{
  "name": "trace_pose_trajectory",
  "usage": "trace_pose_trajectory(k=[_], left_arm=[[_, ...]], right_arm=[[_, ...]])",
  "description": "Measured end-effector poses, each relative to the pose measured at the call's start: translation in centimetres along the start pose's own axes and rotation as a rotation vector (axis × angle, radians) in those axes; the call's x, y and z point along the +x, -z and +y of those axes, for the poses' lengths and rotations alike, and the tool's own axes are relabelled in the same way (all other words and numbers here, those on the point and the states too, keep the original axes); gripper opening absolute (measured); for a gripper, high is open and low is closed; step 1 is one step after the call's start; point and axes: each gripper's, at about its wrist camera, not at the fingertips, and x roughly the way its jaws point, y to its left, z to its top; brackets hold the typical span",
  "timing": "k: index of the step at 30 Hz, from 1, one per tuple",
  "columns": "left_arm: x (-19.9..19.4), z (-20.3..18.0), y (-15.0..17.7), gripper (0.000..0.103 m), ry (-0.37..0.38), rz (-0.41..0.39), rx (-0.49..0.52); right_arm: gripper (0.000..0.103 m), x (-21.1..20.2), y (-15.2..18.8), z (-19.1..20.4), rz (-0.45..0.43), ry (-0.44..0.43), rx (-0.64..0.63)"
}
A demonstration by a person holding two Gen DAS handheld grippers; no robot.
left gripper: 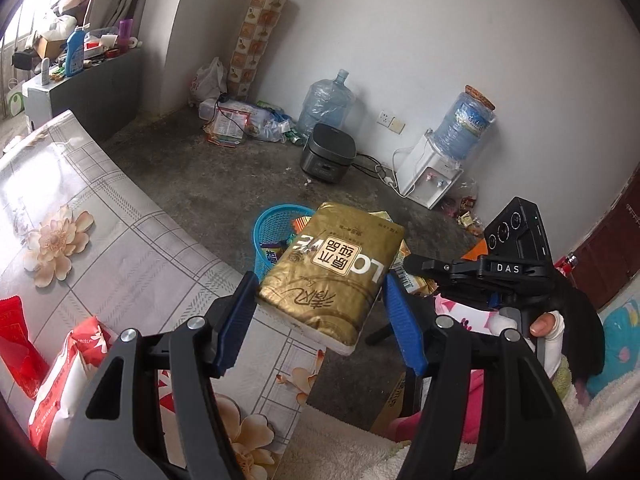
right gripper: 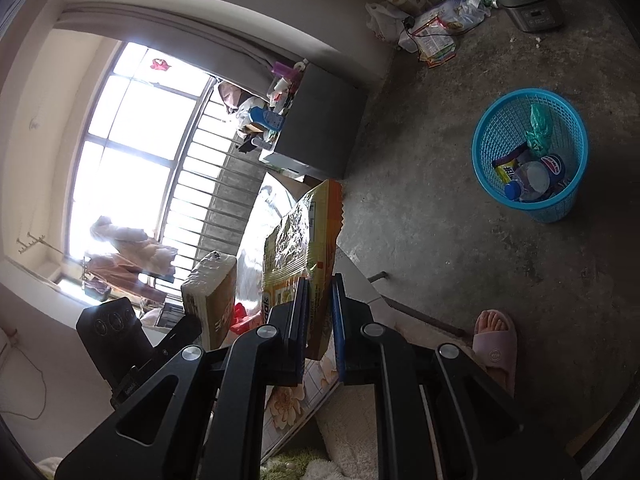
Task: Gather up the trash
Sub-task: 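Lift the gold bag and yellow packet and carry both toward the blue basket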
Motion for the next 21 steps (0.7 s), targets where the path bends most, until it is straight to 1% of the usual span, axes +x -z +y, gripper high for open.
trace_pose_trajectory(k=[4, 9, 21], left_arm=[[1.4, -0.6, -0.8, 0.06, 0.008, 0.014, 0.016], [2.3, -1.2, -1.1, 0.06, 0.013, 0.026, 0.025], [2.2, -1.3, -1.0, 0.06, 0.006, 0.035, 0.018]], right_arm=[[0.012, -0.4, -0.4, -0.6, -0.018, 0.006, 0.02], [0.012, -0.6, -0.8, -1.4, -0.026, 0.008, 0.039], [0.012, -0.7, -0.7, -1.7, -0.025, 0.005, 0.052]])
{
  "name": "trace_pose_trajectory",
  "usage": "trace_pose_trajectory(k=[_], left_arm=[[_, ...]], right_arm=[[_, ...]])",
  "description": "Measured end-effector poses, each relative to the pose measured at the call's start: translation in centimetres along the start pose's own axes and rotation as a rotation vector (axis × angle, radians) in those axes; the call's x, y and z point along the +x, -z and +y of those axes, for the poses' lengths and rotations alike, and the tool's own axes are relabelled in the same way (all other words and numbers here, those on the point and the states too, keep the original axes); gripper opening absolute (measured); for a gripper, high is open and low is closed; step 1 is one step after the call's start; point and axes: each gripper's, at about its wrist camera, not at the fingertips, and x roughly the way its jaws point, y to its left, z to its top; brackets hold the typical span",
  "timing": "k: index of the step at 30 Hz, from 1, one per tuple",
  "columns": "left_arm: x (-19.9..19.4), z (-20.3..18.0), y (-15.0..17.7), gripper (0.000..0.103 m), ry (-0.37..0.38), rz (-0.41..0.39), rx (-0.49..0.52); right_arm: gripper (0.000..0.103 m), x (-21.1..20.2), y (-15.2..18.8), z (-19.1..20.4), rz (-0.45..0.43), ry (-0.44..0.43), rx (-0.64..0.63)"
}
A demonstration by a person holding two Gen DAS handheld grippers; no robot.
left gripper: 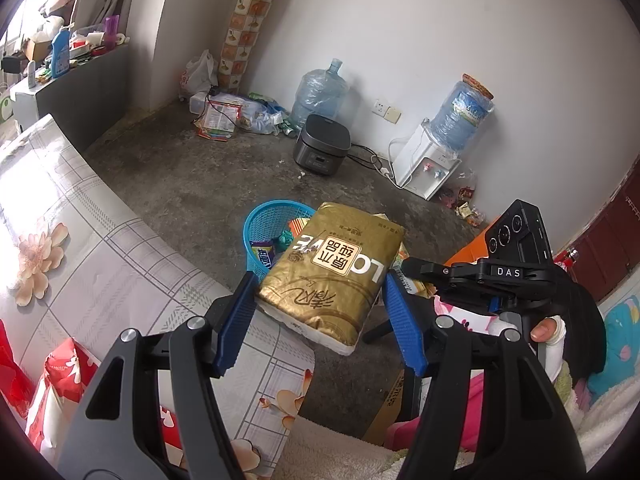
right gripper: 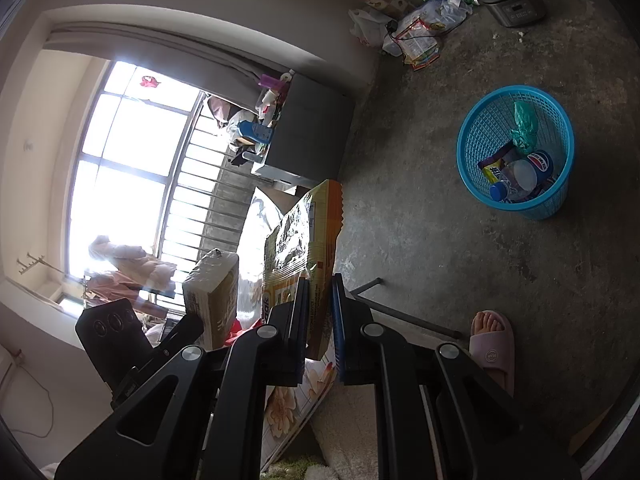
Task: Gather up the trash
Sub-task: 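Lift the gold bag and yellow packet and carry both toward the blue basket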
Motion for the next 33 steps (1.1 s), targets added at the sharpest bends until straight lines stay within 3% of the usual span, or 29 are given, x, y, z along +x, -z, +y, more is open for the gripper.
trace_pose_trajectory(k=[33], left_arm=[[-0.53, 0.48, -1.01, 0.06, 0.004, -0.004, 0.0]], right_arm=[[0.012, 0.05, -0.14, -0.38, -0.005, 0.003, 0.006]])
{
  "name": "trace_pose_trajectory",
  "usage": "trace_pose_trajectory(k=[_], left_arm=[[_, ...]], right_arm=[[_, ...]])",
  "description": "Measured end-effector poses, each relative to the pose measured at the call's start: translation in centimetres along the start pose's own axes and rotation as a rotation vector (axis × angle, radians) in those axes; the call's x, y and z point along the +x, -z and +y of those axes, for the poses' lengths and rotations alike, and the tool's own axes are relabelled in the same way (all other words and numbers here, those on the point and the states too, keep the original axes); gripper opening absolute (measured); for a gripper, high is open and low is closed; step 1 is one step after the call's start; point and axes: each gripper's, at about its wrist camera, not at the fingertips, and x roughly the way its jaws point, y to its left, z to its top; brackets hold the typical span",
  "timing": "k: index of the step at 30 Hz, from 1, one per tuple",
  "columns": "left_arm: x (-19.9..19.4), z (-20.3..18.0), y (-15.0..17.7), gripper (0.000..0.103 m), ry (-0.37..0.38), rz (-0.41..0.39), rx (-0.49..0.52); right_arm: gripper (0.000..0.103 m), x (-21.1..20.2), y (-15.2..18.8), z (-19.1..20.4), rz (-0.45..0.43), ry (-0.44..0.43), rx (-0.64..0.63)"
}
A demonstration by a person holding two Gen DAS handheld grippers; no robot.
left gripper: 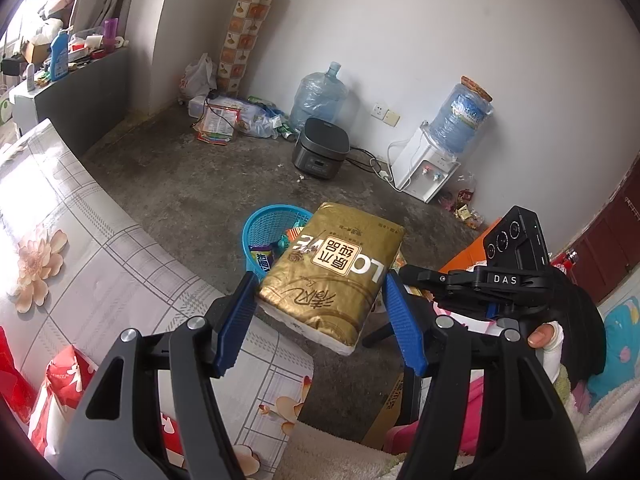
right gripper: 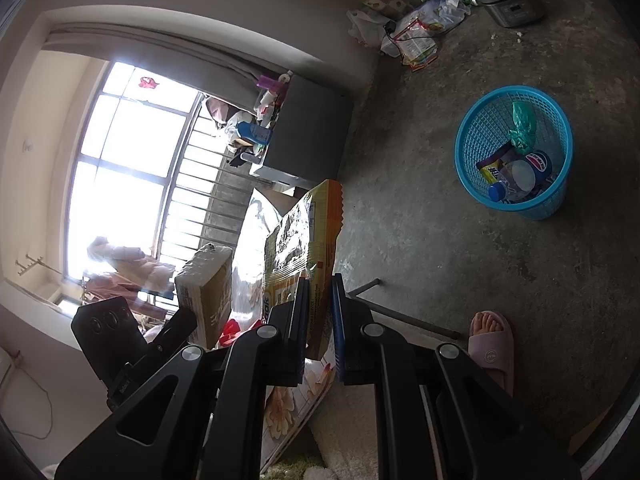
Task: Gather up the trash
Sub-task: 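Lift the gold bag and yellow packet and carry both toward the blue basket, then open both grippers over the blue basket to drop the bag and packet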
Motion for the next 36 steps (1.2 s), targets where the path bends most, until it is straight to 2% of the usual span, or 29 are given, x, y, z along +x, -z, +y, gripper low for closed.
trace_pose_trajectory(k=[7, 13, 17, 20, 27, 30, 32, 33, 35, 36], left_arm=[[0.5, 0.0, -0.6, 0.06, -0.006, -0.001, -0.005], [3.9, -0.8, -3.5, 0.06, -0.036, 0.023, -0.022], [8.1, -1.0, -5.8, 0.06, -0.06, 0.064, -0.031], [11.6, -0.9, -6.9, 0.06, -0.066, 0.109, -0.043], [20.6, -1.1, -8.8, 0.06, -0.093, 0.22, -0.041], [24.7, -1.1, -9.7, 0.061, -0.112, 0.235, -0.038], [27.6, -0.9, -10.3, 0.065, -0.108, 0.241, -0.044], [29.0, -0.8, -10.5, 0.069, -0.108, 0.248, -0.043], [31.4, -0.7, -10.5, 0.069, -0.124, 0.272, -0.042], [32.2, -0.7, -10.5, 0.069, -0.128, 0.286, -0.043]], right_arm=[[0.012, -0.1, -0.7, -0.6, -0.03, 0.009, 0.035], [0.012, -1.8, -3.5, -1.2, -0.15, 0.088, 0.064], [0.012, -2.7, -6.0, -2.5, -0.229, 0.195, 0.074], [0.012, -2.4, -7.6, -4.4, -0.251, 0.282, 0.097], [0.012, 0.9, -10.9, -10.6, -0.235, 0.401, 0.21], [0.012, 3.2, -12.6, -13.8, -0.225, 0.439, 0.268], [0.015, 4.9, -13.8, -16.3, -0.232, 0.456, 0.31], [0.025, 5.9, -14.4, -17.9, -0.226, 0.458, 0.336], [0.041, 7.6, -14.9, -21.2, -0.206, 0.481, 0.404], [0.042, 8.6, -15.0, -22.6, -0.184, 0.497, 0.428]])
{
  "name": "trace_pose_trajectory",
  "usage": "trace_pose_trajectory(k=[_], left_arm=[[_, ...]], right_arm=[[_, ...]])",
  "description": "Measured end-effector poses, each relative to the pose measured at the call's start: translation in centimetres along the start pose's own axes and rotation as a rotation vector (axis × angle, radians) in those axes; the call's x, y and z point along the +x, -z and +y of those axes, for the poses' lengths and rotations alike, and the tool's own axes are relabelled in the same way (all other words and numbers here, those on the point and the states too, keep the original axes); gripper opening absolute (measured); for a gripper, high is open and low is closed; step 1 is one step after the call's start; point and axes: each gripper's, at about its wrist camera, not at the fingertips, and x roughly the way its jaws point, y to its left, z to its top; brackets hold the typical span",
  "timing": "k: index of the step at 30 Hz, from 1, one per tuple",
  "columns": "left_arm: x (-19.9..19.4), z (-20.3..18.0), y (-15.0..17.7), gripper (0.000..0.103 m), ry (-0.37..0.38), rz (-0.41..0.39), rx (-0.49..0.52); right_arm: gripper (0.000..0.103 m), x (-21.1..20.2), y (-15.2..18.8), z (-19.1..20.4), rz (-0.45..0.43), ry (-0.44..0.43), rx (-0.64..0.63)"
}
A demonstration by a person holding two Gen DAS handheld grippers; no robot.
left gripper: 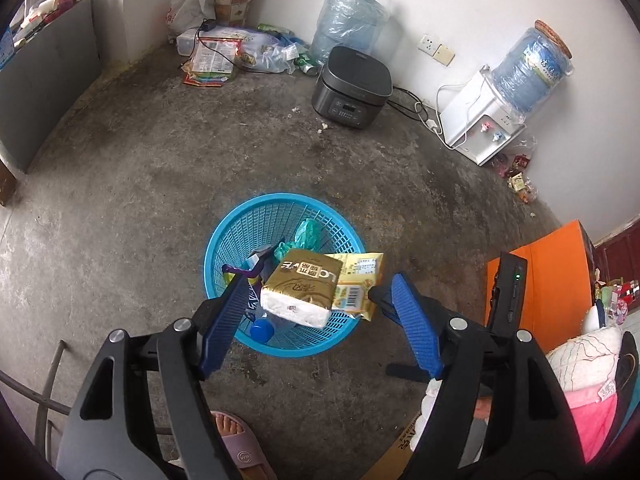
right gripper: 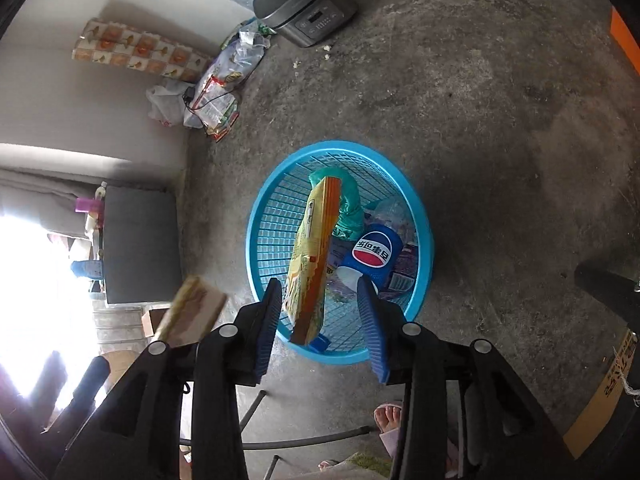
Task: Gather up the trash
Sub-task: 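Open both grippers over the blue basket to drop the bag and packet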
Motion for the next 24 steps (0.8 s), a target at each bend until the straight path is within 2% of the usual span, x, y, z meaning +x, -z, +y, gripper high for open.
trace_pose_trajectory(k=[3, 6, 9, 13, 17, 19, 21, 24], left_arm=[[0.3, 0.1, 0.0, 0.07, 0.014, 0.001, -0.02], [-1.0, 0.2, 0.4, 0.07, 0.034, -0.02, -0.015], [-3.6, 0.0, 0.6, 0.07, 0.031, -0.082, -0.011], [-9.0, -1.0, 0.9, 0.07, 0.041, -0.18, 0.001], [-16.0, -2.1, 2.1, 0.073, 0.06, -0.304, 0.02], [-19.5, -2.5, 3.3, 0.08, 0.052, -0.367, 0.016], [-22.6, -2.7, 4.5, 0.083, 0.048, -0.416, 0.02], [-26.9, -2.5, 6.7, 0.085, 0.004, -0.487, 0.019]], right_arm=[[0.042, 2.3, 0.0, -1.8, 0.022, 0.06, 0.04], [0.042, 2.2, 0.7, -2.6, 0.005, 0.05, 0.053], [0.042, 0.8, 1.7, -2.2, -0.038, 0.05, 0.023], [0.042, -2.9, 3.0, -0.4, -0.126, 0.002, -0.027], [0.042, -7.6, 5.1, 3.4, -0.226, -0.048, -0.149], [0.046, -10.2, 6.3, 5.5, -0.28, -0.07, -0.223], [0.054, -12.8, 7.7, 7.3, -0.337, -0.083, -0.295], [0.063, -16.2, 9.9, 9.9, -0.412, -0.098, -0.409]])
